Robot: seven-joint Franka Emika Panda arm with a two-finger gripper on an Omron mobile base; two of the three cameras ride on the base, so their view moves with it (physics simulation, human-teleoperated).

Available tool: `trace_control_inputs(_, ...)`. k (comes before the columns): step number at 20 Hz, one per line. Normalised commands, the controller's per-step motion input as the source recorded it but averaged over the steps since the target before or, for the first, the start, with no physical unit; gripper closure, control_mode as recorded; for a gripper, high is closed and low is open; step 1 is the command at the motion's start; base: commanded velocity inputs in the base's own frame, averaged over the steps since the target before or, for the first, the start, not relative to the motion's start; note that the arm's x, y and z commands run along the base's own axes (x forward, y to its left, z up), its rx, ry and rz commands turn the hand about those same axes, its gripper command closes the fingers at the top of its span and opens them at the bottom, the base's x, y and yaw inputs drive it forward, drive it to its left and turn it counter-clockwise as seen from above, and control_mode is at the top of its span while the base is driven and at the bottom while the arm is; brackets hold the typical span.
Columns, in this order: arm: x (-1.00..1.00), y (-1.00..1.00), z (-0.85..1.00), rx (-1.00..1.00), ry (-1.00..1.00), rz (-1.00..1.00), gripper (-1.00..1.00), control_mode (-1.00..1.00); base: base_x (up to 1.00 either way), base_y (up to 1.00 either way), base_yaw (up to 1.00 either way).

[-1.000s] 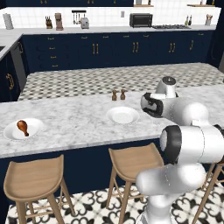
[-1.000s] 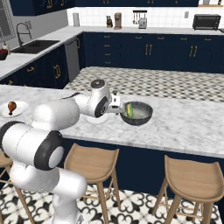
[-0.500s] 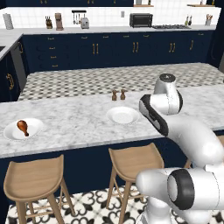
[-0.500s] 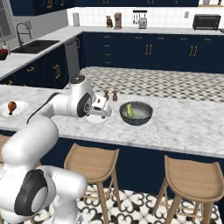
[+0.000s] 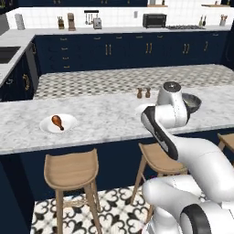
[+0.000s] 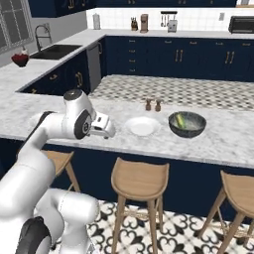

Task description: Pick the chicken drumstick and corn from their plates and place them in the bowl. Then put the bowl in the fridge.

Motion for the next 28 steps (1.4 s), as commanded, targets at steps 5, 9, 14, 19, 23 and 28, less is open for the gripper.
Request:
trace_control_inputs(5, 0.0, 0.0, 0.0, 0.0, 0.0, 0.0, -1.0, 1.0, -0.21, 1.0, 0.02)
trace_control_inputs(9, 0.0, 0.0, 0.0, 0.0, 0.0, 0.0, -1.0, 1.0, 0.14, 1.0, 0.0)
trace_control_inputs(14, 0.0, 0.0, 0.0, 0.0, 0.0, 0.0, -1.0, 1.0, 0.89, 0.47, 0.09)
trace_control_inputs(19, 0.51, 0.06, -0.07, 0.03, 0.04, 0.15, -1.0, -1.0, 0.4, 0.0, 0.09)
trace_control_inputs(23, 0.99, 0.12, -0.28, 0.01, 0.05, 0.33, -1.0, -1.0, 0.0, 0.0, 0.0)
trace_control_inputs(28, 1.0, 0.51, -0.54, 0.0, 0.0, 0.19, -1.0, -1.0, 0.0, 0.0, 0.0)
